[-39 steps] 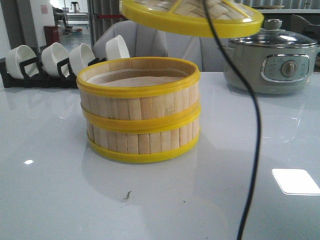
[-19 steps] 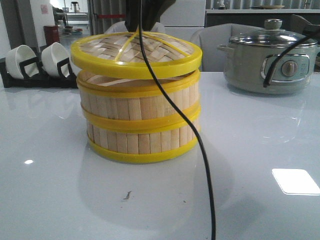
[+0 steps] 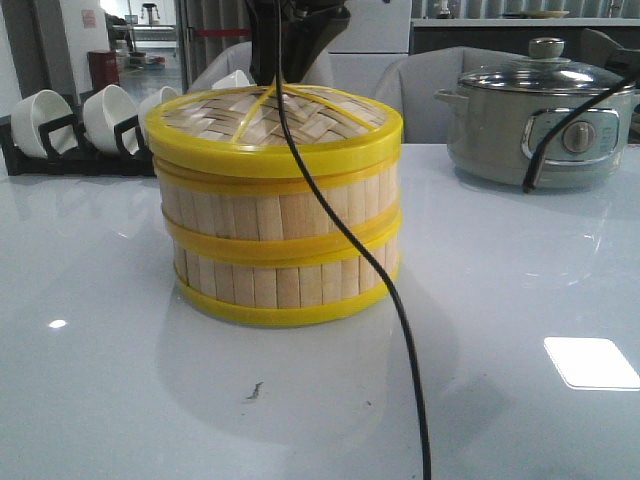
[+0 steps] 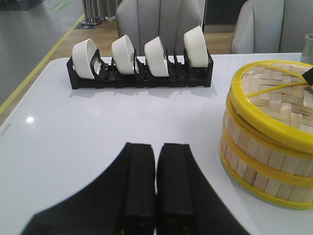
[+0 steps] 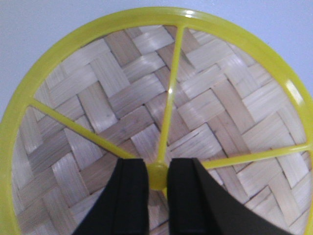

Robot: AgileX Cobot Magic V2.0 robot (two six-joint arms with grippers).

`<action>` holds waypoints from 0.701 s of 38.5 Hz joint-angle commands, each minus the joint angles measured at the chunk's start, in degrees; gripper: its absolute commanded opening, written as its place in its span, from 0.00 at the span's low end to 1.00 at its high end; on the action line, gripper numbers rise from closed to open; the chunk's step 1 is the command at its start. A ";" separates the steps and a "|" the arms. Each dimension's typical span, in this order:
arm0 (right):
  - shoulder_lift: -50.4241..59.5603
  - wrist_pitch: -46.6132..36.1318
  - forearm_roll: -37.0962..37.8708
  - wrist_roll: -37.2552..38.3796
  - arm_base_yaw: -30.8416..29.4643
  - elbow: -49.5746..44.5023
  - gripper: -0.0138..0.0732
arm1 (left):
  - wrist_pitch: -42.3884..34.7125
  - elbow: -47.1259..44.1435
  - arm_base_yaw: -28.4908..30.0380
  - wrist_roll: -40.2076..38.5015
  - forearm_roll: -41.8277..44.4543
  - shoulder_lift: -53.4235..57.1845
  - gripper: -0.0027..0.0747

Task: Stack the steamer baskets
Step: 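Carry the lid over the stacked baskets and lower it on top, then open the right gripper and raise it off the lid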

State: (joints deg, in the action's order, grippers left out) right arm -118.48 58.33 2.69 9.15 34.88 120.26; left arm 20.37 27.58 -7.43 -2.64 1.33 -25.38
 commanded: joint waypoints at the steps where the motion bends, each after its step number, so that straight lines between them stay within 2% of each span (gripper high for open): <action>1: 3.72 -3.83 1.03 -0.40 0.08 2.20 0.22 | -5.02 1.56 -0.02 -0.36 -0.28 -0.21 0.16; 15: 3.72 -3.83 1.03 -0.40 0.08 2.20 0.23 | -5.02 1.56 -0.02 -0.36 -0.28 -0.21 0.16; 18: 3.72 -3.83 1.03 -0.40 0.08 2.20 0.30 | -5.02 1.56 -0.02 -0.36 -0.28 -0.21 0.16; 24: 3.67 -3.97 1.03 -0.40 0.08 2.20 0.54 | -5.02 1.56 -0.02 -0.36 -0.28 -0.21 0.16; 27: 3.54 -3.97 1.03 -0.40 0.08 2.20 0.61 | -5.02 1.56 -0.02 -0.36 -0.28 -0.21 0.16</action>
State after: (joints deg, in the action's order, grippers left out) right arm -118.48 57.83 2.73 9.05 34.88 120.26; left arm 20.37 27.58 -7.43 -2.64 1.33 -25.38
